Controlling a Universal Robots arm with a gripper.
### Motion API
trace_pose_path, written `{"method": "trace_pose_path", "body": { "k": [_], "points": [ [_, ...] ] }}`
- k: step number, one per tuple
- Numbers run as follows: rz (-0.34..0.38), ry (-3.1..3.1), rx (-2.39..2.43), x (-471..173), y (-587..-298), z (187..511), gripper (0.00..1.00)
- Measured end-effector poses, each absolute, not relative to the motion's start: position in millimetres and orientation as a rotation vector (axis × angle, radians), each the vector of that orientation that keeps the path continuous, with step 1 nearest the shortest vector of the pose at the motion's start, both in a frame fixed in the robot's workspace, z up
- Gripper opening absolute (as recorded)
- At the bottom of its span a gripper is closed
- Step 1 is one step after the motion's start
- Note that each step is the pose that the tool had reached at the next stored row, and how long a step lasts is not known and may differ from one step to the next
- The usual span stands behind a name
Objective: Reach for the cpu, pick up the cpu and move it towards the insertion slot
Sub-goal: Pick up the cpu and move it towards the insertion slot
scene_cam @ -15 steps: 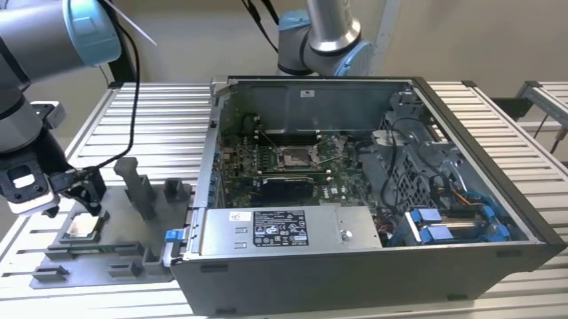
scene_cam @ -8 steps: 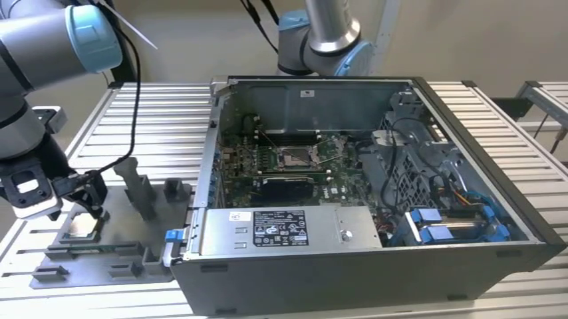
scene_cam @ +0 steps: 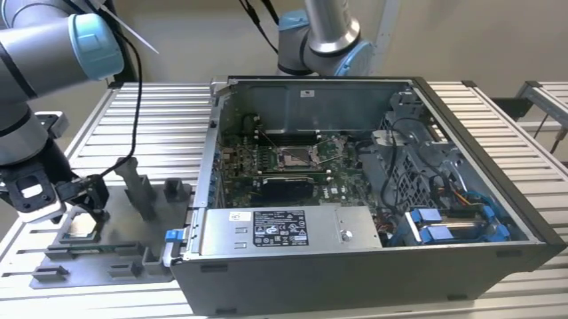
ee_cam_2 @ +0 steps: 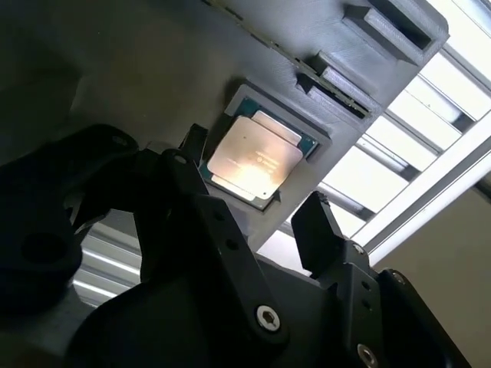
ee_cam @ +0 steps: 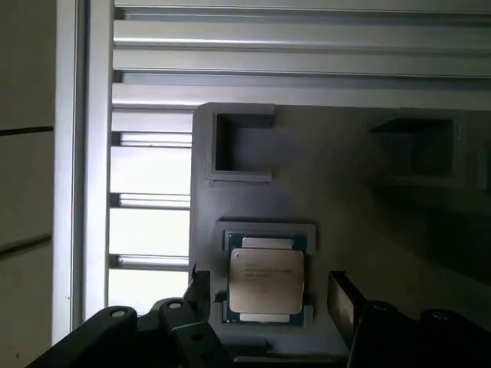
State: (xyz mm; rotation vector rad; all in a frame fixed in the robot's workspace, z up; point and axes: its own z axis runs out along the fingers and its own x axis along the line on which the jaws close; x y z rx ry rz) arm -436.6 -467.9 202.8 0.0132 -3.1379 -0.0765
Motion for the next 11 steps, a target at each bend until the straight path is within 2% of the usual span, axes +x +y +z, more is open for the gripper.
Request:
{"method": "trace_pose_path", "body": {
  "k": [11],
  "points": [
    [-0.077, -3.138, 0.023, -436.9, -467.9, 190.3, 1.0]
  ]
}}
